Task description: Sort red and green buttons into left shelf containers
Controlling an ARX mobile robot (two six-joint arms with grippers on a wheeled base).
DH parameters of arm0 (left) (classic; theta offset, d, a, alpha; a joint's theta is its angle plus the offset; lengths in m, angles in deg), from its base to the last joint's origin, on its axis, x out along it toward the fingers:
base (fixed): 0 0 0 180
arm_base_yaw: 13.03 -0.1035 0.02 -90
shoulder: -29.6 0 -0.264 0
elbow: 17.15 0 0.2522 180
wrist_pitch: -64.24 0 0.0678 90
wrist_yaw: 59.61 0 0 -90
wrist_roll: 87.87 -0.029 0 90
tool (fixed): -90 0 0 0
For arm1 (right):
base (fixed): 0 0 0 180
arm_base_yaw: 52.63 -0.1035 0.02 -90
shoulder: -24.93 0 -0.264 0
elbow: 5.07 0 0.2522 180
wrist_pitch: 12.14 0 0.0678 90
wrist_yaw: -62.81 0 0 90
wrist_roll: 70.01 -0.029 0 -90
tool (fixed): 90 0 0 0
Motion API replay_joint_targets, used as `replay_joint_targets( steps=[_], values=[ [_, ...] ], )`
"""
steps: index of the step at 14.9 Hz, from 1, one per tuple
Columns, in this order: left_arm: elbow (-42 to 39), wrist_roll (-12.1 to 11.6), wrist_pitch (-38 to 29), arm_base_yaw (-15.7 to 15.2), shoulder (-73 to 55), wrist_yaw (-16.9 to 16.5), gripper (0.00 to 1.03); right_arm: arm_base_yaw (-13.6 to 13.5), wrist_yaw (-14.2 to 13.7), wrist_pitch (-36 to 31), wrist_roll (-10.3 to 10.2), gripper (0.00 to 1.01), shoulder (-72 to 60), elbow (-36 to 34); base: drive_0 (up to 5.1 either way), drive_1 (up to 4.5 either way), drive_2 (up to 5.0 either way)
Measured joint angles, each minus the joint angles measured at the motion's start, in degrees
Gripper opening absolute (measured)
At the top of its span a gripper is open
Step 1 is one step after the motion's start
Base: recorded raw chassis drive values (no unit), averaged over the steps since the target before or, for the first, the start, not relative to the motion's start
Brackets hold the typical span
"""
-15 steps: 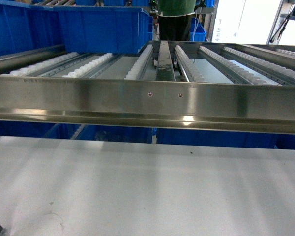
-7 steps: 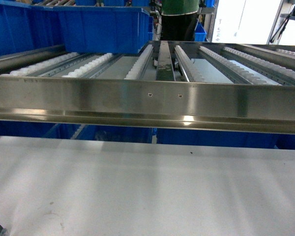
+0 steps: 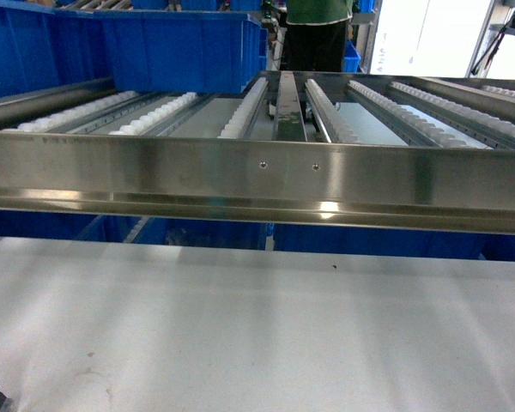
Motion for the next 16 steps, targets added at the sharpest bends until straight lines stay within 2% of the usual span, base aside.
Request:
replay_joint_targets(
  steps=[2,4,5,6,7,9,13,16],
  values=[
    [1.9,0.1,-2.1,1.9,-4.7,0.6,0.98,2.4,2.4,-2.8,0.1,0.98,-4.6,0.7,0.0,0.0,0.0],
    [5.2,0.6,0.7,7.2,-13.6,3.6,0.98,8.6,7.6,-6.2,0.1,0.98,-17.4,3.9,0.0,0.0,0.0],
    [6.0,0.5,1.7,9.4,-15.4,5.0,0.98,10.6,9.3,-7.5,0.2,0.98,-22.4,5.0,0.0,0.0,0.0],
    [6.1,0.5,1.6,10.2,-15.4,5.0,0.98,12.4,11.1,-5.9,0.2,0.98,-27.7,6.8,0.0,0.0,0.0],
    [6.2,0.5,1.5,10.1,-15.3,5.2,0.98,13.7,12.8,-3.4,-0.1,0.98,-30.9,8.0,0.0,0.0,0.0],
    [6.3,0.5,1.5,9.9,-15.3,5.3,0.98,15.6,13.3,-5.1,0.3,0.98,-35.6,8.6,0.0,0.0,0.0],
    [6.3,0.5,1.5,9.9,-15.3,5.3,0.98,17.5,16.4,-8.9,2.4,0.98,-49.5,10.2,0.0,0.0,0.0],
    [6.3,0.4,1.5,9.9,-15.3,5.3,0.98,19.9,18.3,-9.8,2.5,0.98,-58.0,13.6,0.0,0.0,0.0]
  ],
)
